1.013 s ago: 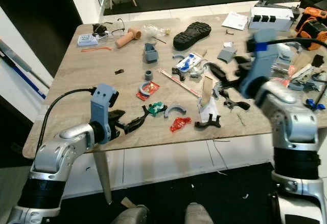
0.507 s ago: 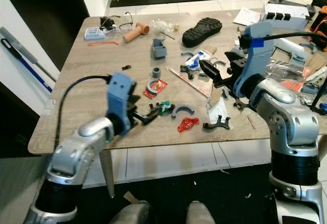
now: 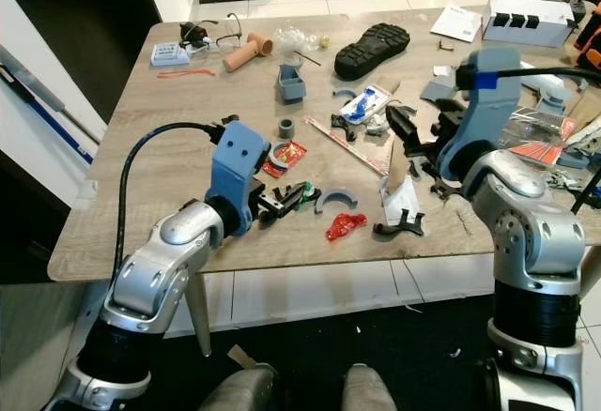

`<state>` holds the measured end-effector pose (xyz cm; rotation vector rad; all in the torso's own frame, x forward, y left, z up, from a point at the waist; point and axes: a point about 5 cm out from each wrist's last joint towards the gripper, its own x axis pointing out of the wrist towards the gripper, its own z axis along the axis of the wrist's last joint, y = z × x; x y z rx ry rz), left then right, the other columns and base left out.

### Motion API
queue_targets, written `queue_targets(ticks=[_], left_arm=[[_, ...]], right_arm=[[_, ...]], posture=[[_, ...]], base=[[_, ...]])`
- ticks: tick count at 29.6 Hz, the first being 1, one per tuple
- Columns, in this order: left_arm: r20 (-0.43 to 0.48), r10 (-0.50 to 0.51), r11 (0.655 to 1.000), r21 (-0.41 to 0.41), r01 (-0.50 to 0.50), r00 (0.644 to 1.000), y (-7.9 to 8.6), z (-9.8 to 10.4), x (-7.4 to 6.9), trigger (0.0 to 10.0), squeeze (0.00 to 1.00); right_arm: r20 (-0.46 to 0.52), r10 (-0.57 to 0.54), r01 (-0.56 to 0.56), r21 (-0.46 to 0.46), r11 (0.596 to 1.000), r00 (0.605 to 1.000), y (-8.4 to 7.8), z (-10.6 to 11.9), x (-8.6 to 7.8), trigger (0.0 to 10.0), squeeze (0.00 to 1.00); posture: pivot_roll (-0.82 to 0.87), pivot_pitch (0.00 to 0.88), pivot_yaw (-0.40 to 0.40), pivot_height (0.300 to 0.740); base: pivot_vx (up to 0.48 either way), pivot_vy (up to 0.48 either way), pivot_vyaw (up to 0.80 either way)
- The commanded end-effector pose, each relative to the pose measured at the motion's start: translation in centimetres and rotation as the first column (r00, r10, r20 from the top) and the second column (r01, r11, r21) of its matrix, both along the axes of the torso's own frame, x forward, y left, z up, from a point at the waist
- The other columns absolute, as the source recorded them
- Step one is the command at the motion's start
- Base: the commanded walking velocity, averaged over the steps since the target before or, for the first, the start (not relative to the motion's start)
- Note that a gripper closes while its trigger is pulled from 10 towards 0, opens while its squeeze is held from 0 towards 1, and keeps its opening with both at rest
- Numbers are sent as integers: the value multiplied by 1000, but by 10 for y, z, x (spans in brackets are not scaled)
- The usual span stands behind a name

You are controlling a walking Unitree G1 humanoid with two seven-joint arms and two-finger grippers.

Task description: Picking trash to rubbish bin

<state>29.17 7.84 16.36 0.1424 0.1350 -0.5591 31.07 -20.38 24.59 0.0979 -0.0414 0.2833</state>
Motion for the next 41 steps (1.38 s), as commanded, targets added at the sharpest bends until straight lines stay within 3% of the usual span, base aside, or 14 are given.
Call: queue_targets(ticks=[1, 5, 14, 22, 26, 29, 33, 34, 35, 38, 41], left_arm=[[-6, 23, 999, 30, -23, 1000, 5, -5, 1, 10000, 0], [-1, 24, 999, 30, -24, 1000, 4, -4, 1, 10000, 0], [-62, 100, 995, -25, -101, 993, 12, -4, 7, 10000, 0], [-87, 252, 961, 137, -238, 964, 31, -22, 12, 10000, 0], [-112, 343, 932, 166, -323, 933, 46, -30, 15, 10000, 0], [-111, 357, 928, 158, -338, 927, 49, -30, 16, 10000, 0], [-92, 383, 916, 163, -366, 919, 53, -27, 19, 10000, 0], [-92, 383, 916, 163, -366, 919, 53, -27, 19, 10000, 0], [-85, 387, 915, 162, -371, 918, 55, -26, 19, 10000, 0], [-81, 387, 915, 161, -371, 918, 55, -25, 20, 10000, 0], [-96, 378, 916, 182, -357, 921, 53, -30, 18, 10000, 0]], right_arm=[[32, 22, -22, 10, 1000, 999, 6, 6, -2, 10000, 0], [34, 31, -32, 19, 999, 999, 11, 6, -2, 10000, 0], [24, 38, -39, 29, 999, 999, 17, 3, -4, 10000, 0], [14, 48, -48, 36, 998, 999, 22, 1, -5, 10000, 0], [2, 62, -62, 37, 997, 998, 25, -1, -8, 10000, 0], [-3, 71, -71, 34, 997, 997, 25, -2, -9, 10000, 0], [-64, 235, -240, -87, 967, 970, 27, -10, -25, 10000, 0], [-64, 235, -240, -87, 967, 970, 27, -10, -25, 10000, 0], [-111, 285, -298, -124, 947, 952, 25, -15, -34, 10000, 0], [-137, 308, -325, -129, 937, 941, 24, -17, -39, 10000, 0], [-206, 374, -406, -141, 903, 904, 27, -24, -52, 10000, 0]], posture=[[-119, 127, 61, 740], [-124, 133, 66, 740], [-124, 138, 75, 740], [-125, 141, 81, 740], [-126, 146, 84, 740], [-127, 150, 87, 740], [-129, 165, 92, 740], [-129, 165, 92, 740], [-134, 170, 94, 740], [-136, 172, 95, 740], [-141, 180, 98, 740]], base=[[0, -480, 0], [0, -480, 0], [0, 0, 0], [0, 0, 0], [0, 0, 0], [0, 0, 0], [0, 0, 0], [0, 0, 0], [0, 0, 0], [0, 0, 0], [0, 0, 0]])
